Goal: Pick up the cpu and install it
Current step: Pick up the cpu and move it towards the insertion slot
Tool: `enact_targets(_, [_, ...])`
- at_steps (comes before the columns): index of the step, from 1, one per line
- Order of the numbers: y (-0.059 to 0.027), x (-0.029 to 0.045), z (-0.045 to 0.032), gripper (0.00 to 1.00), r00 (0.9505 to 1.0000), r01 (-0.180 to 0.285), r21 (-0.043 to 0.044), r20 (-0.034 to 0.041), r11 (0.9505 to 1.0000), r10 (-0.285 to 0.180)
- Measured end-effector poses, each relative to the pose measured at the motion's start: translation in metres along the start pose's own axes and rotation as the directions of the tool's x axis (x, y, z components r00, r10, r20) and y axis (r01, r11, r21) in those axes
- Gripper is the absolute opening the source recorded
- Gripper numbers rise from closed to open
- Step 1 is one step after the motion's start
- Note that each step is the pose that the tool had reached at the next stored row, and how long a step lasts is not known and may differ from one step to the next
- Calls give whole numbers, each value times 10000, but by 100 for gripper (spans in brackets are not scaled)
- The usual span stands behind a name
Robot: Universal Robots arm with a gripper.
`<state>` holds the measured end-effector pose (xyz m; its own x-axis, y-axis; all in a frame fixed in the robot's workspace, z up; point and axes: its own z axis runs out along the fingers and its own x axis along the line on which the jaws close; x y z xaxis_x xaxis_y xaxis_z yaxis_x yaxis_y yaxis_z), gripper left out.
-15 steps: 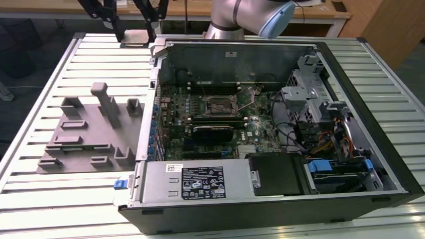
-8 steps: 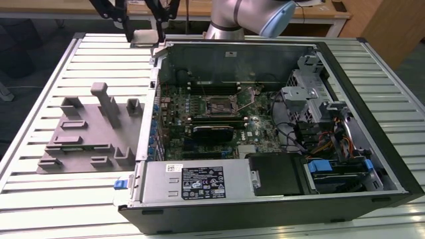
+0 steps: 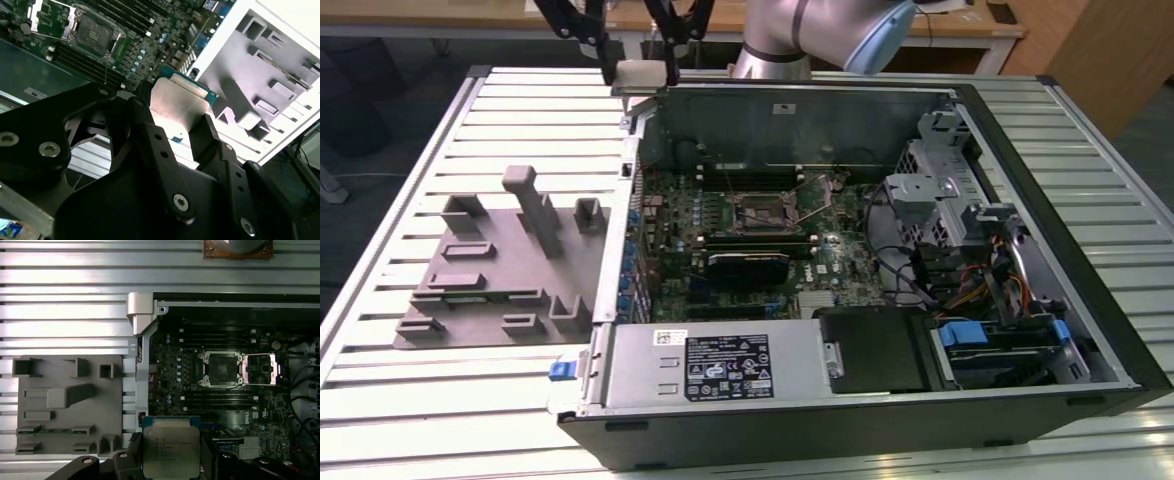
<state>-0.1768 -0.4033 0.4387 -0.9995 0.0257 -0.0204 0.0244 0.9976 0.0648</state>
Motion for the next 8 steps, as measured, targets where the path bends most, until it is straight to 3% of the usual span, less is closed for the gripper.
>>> enact_targets(8, [5, -234, 8, 55, 10000, 0, 0, -1, 10000, 0])
